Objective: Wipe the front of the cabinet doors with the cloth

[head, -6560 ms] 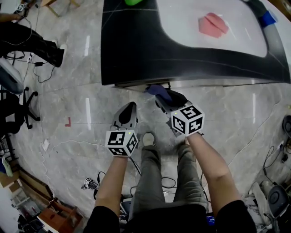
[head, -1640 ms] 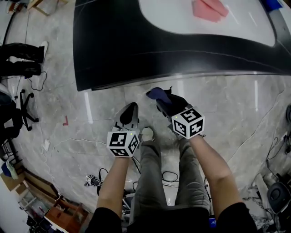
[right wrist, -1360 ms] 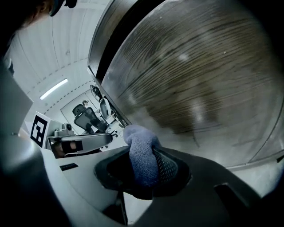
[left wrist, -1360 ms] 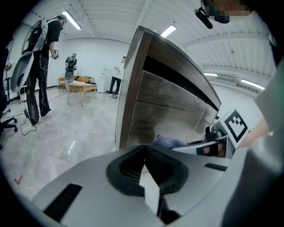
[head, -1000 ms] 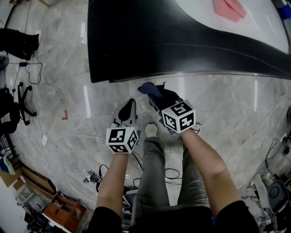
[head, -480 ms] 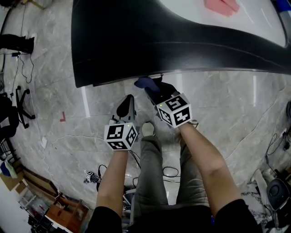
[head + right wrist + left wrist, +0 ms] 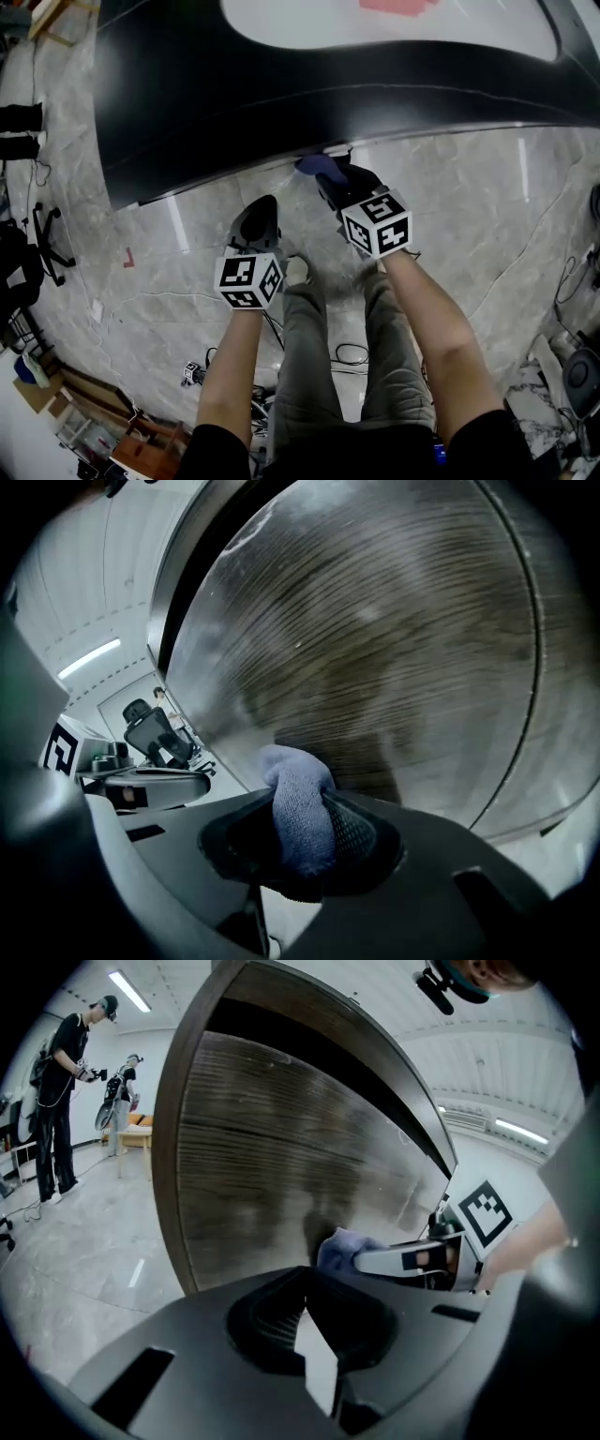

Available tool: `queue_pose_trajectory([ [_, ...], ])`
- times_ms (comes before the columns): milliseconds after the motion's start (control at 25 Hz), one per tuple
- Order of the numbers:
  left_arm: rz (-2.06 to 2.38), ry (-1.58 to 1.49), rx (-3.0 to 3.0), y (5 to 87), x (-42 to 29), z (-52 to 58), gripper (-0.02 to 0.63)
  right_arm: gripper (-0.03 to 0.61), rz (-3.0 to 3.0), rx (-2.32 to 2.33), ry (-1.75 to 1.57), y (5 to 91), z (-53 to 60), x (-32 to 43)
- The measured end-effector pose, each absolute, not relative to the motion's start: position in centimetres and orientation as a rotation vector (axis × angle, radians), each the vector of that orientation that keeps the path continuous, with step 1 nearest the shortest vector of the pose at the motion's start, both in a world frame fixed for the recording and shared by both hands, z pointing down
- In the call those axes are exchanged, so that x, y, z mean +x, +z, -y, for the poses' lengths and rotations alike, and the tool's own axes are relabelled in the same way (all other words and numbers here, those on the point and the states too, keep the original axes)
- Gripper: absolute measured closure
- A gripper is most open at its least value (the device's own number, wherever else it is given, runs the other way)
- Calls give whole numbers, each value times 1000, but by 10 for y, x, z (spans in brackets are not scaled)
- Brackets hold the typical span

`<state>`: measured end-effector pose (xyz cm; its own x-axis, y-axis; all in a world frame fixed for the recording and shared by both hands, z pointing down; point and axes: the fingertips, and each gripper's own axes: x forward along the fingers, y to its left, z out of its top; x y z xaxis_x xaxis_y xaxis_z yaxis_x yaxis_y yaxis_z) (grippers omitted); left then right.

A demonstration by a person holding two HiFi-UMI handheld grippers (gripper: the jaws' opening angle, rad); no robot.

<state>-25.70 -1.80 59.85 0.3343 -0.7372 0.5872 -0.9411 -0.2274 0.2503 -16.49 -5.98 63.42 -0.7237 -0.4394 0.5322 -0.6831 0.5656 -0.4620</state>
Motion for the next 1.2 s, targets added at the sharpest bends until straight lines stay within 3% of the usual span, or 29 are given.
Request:
queue_pose_trajectory([
  [440, 1374, 491, 2116, 598, -192, 33, 620, 459, 2402, 1073, 973, 634, 79, -83],
  [1200, 1311, 517, 2175, 554, -120, 17, 620, 459, 2504, 1097, 1084, 567, 42, -32],
])
